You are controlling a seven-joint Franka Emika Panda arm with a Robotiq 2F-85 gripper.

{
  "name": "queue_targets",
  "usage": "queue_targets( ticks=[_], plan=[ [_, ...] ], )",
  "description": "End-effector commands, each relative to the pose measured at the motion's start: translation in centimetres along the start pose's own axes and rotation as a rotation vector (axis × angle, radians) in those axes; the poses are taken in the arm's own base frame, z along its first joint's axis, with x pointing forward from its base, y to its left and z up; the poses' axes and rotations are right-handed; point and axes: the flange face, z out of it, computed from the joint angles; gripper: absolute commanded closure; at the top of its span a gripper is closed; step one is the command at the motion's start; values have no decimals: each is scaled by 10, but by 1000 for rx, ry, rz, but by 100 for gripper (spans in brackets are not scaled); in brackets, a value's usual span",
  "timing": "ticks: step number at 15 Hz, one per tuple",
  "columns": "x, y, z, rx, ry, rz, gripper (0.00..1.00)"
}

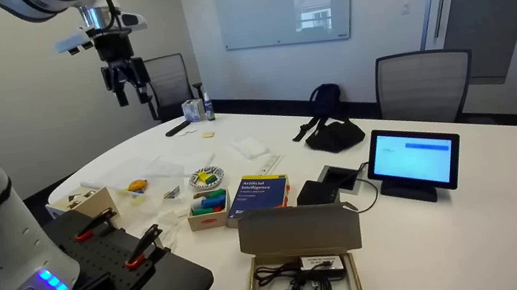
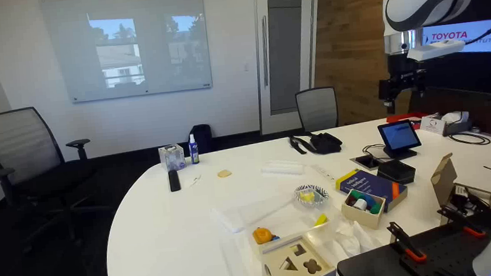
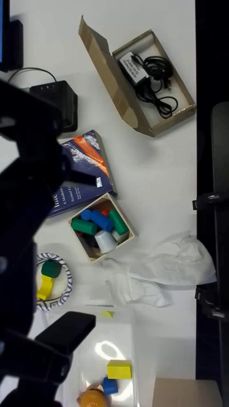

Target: Press the button of the black object

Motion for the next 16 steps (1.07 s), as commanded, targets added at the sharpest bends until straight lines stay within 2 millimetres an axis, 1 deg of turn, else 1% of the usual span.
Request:
queue_targets(
  ticks=[1,3,4,6,8,9,11,14,16],
  plan=[
    [0,0,0,0,-1,0,0],
    [4,-1,1,5,1,27,0],
    [13,0,4,30,-4,65,0],
    [43,9,10,73,17,201,0],
    [83,24,16,97,53,307,0],
    [100,33,20,112,74,359,0],
    [137,55,32,129,100,469,0],
    [189,101,56,136,129,634,0],
    [219,133,77,139,139,740,0]
  ],
)
